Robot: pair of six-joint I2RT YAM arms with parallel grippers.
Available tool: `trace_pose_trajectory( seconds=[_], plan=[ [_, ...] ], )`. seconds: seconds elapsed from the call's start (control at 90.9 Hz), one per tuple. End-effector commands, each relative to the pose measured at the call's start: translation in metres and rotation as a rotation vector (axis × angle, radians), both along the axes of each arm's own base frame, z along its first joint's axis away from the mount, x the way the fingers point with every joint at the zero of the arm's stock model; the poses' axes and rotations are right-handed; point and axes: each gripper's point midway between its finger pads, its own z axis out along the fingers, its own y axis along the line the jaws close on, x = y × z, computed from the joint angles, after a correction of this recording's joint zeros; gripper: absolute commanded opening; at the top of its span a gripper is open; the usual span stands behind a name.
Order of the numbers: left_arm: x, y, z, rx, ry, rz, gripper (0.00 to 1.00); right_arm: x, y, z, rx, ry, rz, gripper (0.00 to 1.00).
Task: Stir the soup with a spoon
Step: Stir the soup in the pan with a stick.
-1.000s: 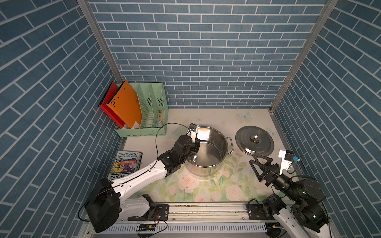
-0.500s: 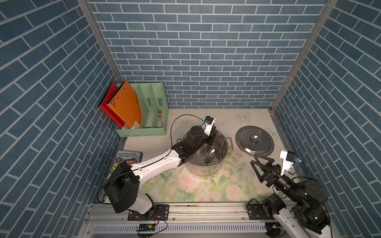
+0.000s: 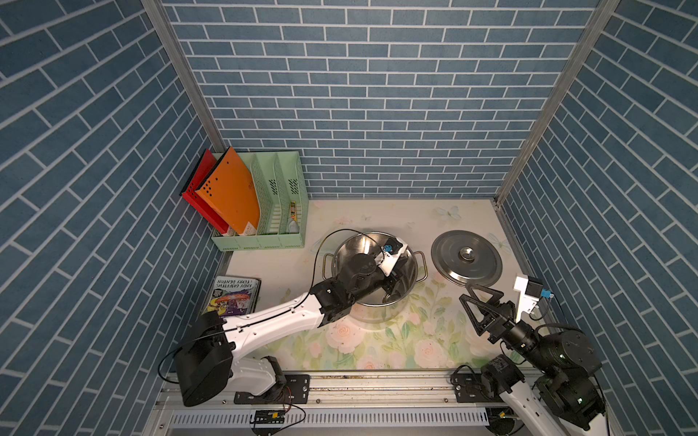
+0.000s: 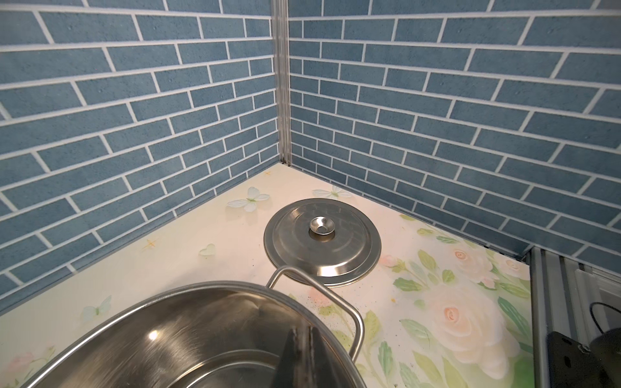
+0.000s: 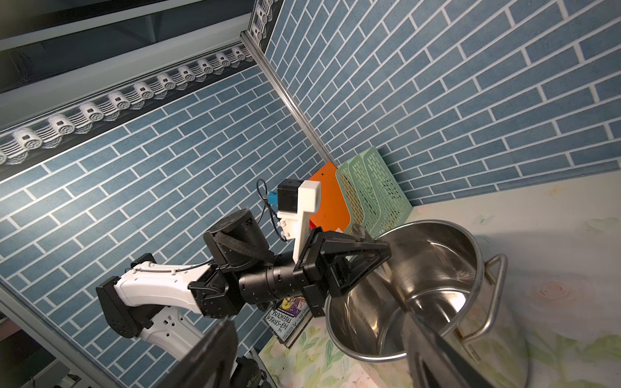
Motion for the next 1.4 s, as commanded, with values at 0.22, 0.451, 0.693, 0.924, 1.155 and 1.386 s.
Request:
trace_pose_trajectory(
  seconds=[0.22,0.451,0.693,0.924,1.155,1.386],
  plan=[
    [0.005,0.078,-0.023,0.12,0.016,0.245,0.0,0.001,0.004,0.004,0.021,-0.015,0.016,0.81],
    [0.043,0.113,-0.021,0.137,0.025,0.426,0.0,0.001,0.003,0.006,0.024,-0.017,0.018,0.81],
    [0.08,0.072,-0.012,0.086,0.021,0.365,0.0,-0.001,0.002,0.007,0.024,-0.019,0.015,0.81],
    [0.089,0.015,0.007,-0.003,0.005,0.201,0.0,-0.005,-0.003,0.011,0.006,-0.02,-0.002,0.81],
    [0.056,-0.019,0.019,-0.018,-0.03,0.029,0.0,-0.003,-0.002,0.009,0.004,-0.018,-0.003,0.81],
    [0.013,-0.012,0.012,-0.003,-0.02,-0.041,0.0,-0.003,0.0,0.008,-0.002,-0.021,0.004,0.81]
  ],
)
